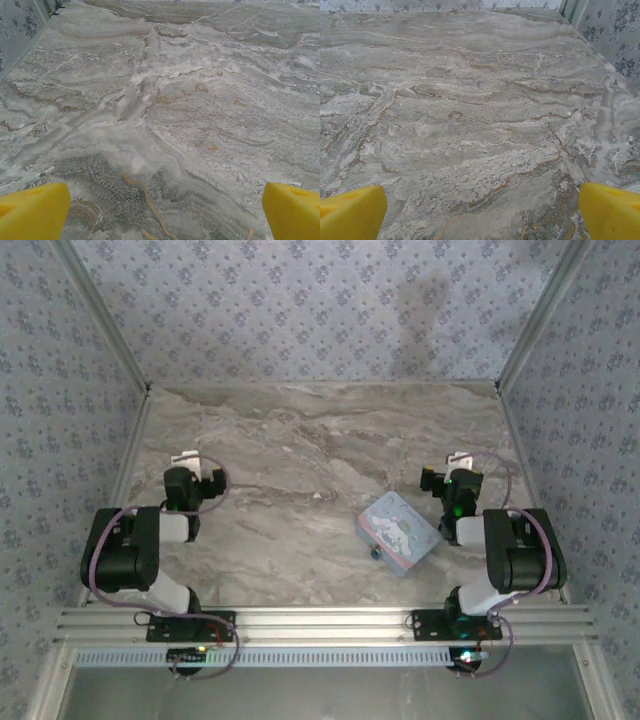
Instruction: Unlock a padlock with a key
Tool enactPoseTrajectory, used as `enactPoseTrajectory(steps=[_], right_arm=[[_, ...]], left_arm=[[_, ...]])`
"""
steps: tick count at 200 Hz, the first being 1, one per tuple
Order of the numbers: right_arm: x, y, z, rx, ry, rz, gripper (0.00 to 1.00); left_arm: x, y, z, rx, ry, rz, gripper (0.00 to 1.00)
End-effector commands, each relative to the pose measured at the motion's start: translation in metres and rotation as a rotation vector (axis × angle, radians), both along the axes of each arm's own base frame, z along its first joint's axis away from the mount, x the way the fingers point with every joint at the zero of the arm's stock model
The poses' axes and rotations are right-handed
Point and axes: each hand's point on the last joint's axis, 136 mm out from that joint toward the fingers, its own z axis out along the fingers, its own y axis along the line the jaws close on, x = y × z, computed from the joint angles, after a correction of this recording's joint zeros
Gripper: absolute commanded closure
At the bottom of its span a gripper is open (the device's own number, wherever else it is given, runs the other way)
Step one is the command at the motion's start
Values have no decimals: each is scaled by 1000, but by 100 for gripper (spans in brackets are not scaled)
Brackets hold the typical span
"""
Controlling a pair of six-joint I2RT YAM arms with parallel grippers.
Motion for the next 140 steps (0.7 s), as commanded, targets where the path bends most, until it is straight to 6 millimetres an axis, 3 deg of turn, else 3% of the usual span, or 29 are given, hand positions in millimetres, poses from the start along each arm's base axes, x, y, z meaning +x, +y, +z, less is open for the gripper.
enactPoseTrajectory(steps=[1,140], right_arm=[[6,0,8,-7,-19,8,0],[5,0,8,-5,-21,9,0]], left_arm=[[7,-2,13,3,-33,-19,2],[7,-2,13,-4,-34,-21,2]])
